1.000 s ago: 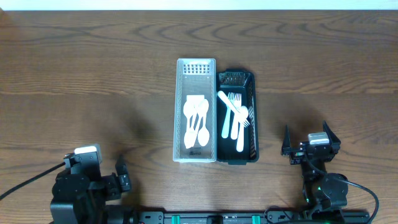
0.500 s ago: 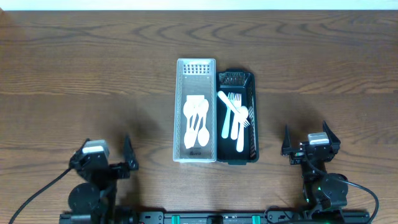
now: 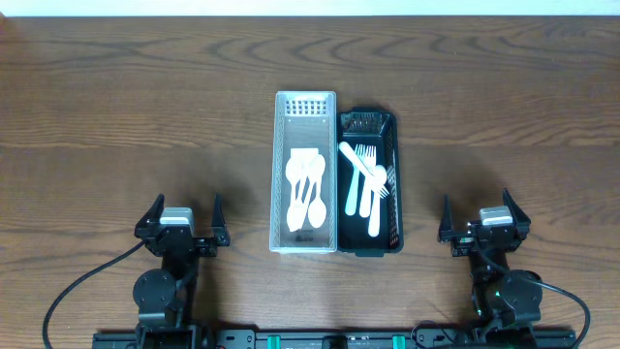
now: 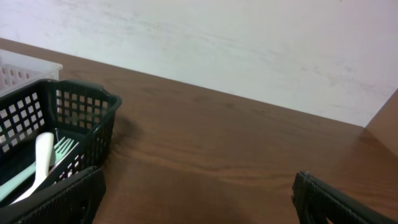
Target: Pack container
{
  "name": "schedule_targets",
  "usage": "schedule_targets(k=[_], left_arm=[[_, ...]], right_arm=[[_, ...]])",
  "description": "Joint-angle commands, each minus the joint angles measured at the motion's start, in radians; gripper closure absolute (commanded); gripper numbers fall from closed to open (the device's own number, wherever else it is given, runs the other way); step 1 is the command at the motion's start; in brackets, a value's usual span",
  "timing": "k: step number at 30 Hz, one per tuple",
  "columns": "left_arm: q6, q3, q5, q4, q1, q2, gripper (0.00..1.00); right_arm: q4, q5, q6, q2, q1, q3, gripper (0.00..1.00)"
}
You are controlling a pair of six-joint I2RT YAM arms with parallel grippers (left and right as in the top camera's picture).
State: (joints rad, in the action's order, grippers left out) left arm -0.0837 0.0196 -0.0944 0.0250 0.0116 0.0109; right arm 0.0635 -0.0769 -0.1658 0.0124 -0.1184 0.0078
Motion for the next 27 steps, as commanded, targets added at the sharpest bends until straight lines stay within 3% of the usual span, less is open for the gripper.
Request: schedule_targets(k=[1, 27], left_arm=[[-0.019, -0.016, -0.032, 0.037, 0.005, -0.009, 0.02], [-0.010, -0.016, -0.032, 0.034, 0.005, -0.006, 0.02]], right_arm=[[0.004, 0.006, -0.008, -0.007, 0.011, -0.002, 0.01], [0.004, 0.006, -0.008, -0.007, 0.011, -0.002, 0.01]])
